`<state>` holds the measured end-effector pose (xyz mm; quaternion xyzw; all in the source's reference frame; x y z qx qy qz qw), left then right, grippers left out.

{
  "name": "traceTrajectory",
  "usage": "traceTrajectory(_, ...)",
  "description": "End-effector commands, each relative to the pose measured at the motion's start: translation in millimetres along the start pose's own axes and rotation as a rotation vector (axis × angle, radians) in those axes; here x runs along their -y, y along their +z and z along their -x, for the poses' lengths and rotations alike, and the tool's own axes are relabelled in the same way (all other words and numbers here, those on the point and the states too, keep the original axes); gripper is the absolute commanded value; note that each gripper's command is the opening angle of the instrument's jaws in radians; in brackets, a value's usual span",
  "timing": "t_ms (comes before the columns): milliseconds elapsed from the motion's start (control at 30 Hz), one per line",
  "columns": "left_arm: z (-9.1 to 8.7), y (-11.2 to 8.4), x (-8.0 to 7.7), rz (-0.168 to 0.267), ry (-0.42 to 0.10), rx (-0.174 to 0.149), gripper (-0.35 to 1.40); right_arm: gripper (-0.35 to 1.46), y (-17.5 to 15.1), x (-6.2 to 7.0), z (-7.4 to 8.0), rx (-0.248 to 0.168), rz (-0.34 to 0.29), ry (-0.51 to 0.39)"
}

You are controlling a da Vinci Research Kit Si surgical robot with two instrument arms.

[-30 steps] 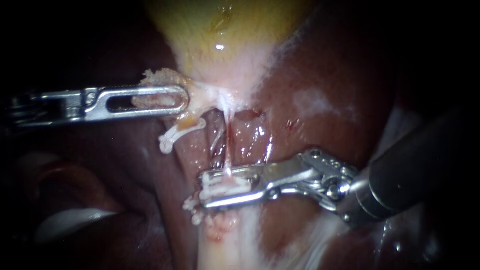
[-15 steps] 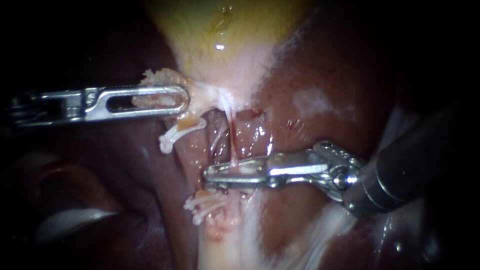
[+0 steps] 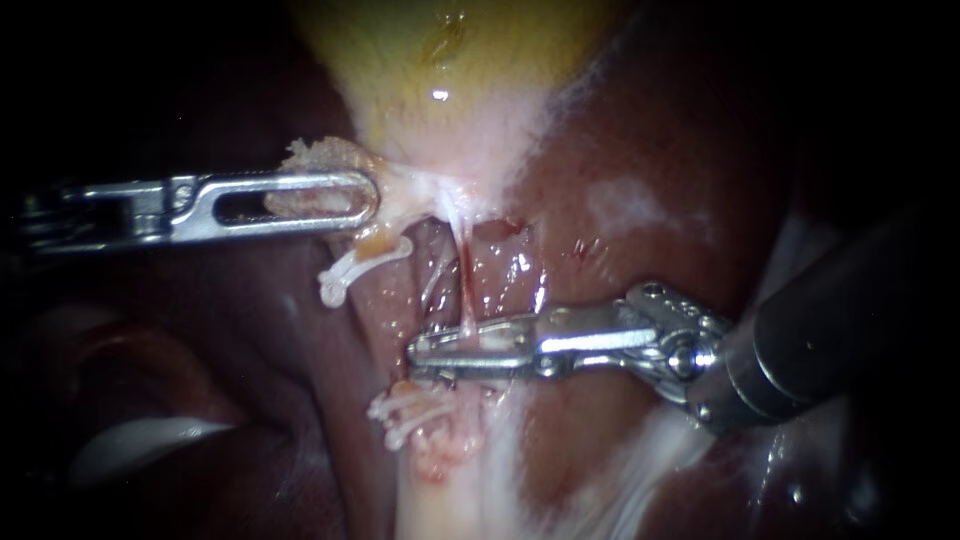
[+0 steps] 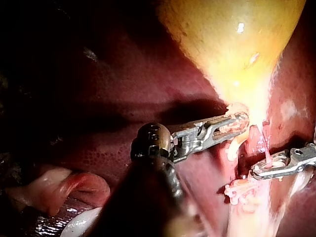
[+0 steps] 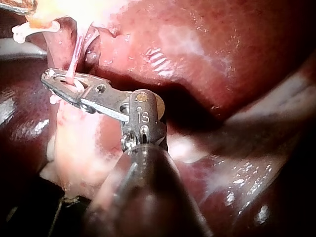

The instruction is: Clipping second clip right tube

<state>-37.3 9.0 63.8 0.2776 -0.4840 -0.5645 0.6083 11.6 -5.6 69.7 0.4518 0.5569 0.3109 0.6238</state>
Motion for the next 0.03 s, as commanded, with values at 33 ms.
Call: traceTrajectory(33, 0.0, 0.0, 0.0, 0.000, 0.000, 0.000, -0.35, -0.35, 0.0, 0.0, 0.0, 0.000, 0.001, 0.000)
